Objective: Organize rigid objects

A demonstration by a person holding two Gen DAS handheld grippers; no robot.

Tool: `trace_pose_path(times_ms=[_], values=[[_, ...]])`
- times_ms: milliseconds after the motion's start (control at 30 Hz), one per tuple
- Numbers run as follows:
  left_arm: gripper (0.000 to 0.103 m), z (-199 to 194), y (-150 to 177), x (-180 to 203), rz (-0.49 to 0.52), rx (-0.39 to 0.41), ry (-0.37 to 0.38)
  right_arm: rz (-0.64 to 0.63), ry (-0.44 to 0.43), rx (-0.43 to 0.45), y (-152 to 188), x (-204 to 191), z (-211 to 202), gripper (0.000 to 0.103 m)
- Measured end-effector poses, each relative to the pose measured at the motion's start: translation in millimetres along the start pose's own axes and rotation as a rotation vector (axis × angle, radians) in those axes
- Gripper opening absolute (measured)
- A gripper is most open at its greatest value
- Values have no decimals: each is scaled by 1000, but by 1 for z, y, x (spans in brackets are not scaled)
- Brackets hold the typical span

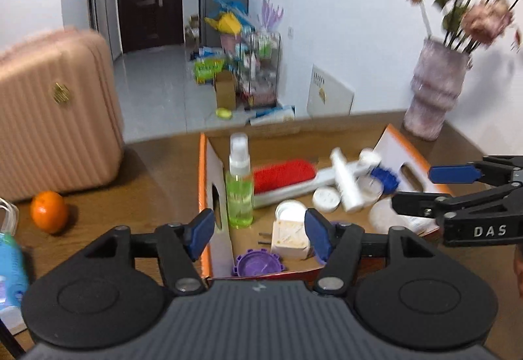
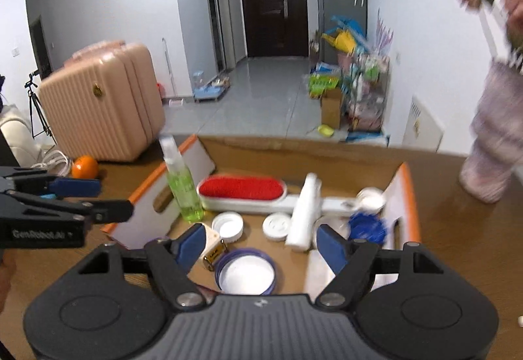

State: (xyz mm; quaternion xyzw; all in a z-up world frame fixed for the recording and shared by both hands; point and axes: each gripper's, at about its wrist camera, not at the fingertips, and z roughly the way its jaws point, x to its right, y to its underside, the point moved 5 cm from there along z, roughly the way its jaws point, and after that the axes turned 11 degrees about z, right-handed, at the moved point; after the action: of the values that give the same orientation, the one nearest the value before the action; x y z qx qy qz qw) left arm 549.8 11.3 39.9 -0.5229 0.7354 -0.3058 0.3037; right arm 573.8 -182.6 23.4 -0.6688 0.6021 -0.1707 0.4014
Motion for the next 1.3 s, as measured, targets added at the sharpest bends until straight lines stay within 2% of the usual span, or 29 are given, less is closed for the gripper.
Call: trace_pose_path(times_ms=[200,367,467,600,733,800,867,967,1033,1100,1200,1300], values=[[70,-97,-2,17,-2,124,-41,-28,16,123,-4,-8,-99,80],[84,-170,37,49,6,219,-71,-54,-9,231,35,-14,-178,82],[88,-212,75,79,53,286,-50,-58,-14,316,73,-15,-218,88],[98,-264,135,113,88,390,-77,-89,-6,420,143,-22,-265,93],[102,-301,194,135,95,427,-92,-177,20,440,213,-35,-300,93],[103,-321,222,142,103,446,-126,-152,27,454,245,-40,-318,94],[103,-335,248,140,92,463,-166,-122,30,448,274,-44,-331,94],[103,-345,297,134,4,421,-227,-35,36,484,322,-50,-347,94],[103,-348,315,131,-37,405,-232,-12,51,502,349,-56,-348,94],[103,-346,315,130,-13,388,-247,0,42,482,359,-60,-343,94],[103,-346,314,128,-1,406,-276,52,12,461,363,-59,-339,94],[103,-339,317,123,-36,372,-251,72,23,446,362,-56,-337,94]])
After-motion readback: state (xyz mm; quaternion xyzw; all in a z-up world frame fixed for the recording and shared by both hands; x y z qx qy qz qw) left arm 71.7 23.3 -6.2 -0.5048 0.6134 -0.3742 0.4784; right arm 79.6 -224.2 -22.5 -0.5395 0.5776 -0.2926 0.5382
